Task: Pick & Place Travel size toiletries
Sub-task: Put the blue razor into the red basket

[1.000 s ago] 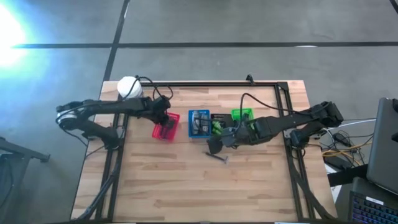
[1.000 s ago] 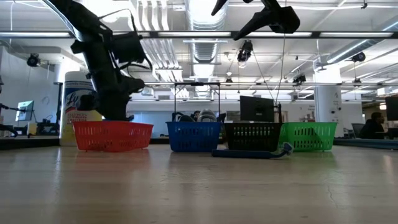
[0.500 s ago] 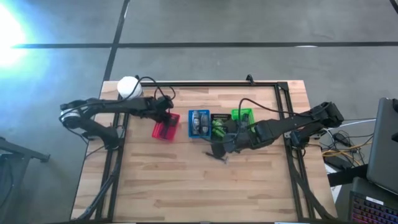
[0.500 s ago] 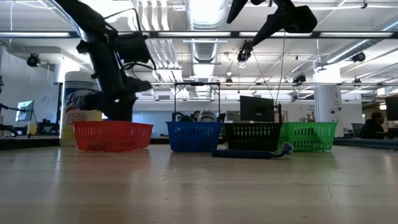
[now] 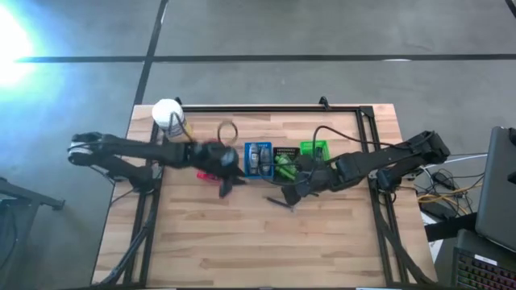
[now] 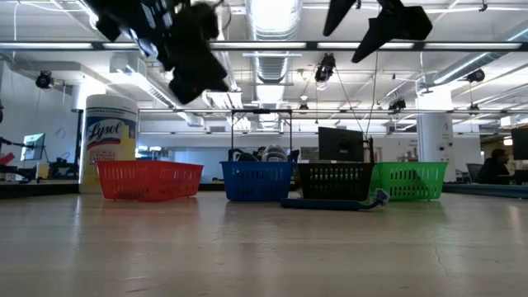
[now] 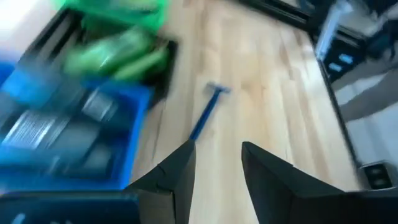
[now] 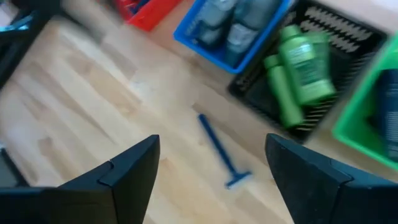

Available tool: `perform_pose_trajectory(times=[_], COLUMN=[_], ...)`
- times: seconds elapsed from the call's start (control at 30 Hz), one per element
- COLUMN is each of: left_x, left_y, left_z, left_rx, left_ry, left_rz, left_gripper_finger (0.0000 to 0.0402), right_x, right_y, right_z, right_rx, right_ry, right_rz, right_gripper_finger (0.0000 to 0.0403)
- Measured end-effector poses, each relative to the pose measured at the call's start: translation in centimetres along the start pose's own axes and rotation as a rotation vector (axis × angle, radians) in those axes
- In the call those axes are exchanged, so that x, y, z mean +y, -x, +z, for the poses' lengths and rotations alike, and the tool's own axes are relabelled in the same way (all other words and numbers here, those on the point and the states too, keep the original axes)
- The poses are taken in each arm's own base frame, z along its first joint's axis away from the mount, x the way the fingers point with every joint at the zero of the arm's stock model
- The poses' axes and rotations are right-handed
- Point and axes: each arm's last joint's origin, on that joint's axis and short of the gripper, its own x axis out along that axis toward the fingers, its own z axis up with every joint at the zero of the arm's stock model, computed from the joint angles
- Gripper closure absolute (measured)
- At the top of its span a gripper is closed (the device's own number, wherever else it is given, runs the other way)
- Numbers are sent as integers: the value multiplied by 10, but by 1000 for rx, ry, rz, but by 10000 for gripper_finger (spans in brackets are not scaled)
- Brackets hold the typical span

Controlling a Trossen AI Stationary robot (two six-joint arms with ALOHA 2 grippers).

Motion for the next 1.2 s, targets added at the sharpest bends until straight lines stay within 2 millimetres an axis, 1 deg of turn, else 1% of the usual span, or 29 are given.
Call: perform_pose_trajectory(times=[0.03,0.1,0.17,0.3,0.47,0.57,0.7,0.8,0.87,1.03,1.13,1.2], left_x=[-11,-27,-36,-42,-40,-40,-43,-47,-48,-46,-44,-43], left_y=[-5,-18,-30,-62,-107,-131,-156,-173,-183,-206,-213,-214], left_z=[0,-2,-2,4,19,28,37,44,46,47,42,40], left_rx=[-26,-52,-60,-6,102,193,307,355,387,415,448,461], left_ry=[-66,-138,-166,-255,-345,-376,-438,-507,-553,-621,-633,-633], left_rz=[1,44,72,72,90,106,92,34,-3,-32,-35,-36], left_gripper_finger=[266,266,266,266,265,251,211,181,167,160,165,170], right_x=[-3,-10,-17,-34,-59,-69,-77,-81,-84,-89,-90,-90], right_y=[4,12,23,44,65,71,70,67,65,62,63,64], right_z=[0,0,-1,-6,-15,-23,-34,-41,-44,-49,-48,-48], right_rx=[-6,-18,-37,-80,-100,-89,-72,-58,-53,-47,-48,-49], right_ry=[-1,-2,-3,-27,-97,-106,-100,-83,-74,-68,-56,-41], right_rz=[-14,-35,-41,-35,3,24,28,20,16,1,7,10], right_gripper_finger=[120,129,138,155,169,168,153,139,128,105,93,86])
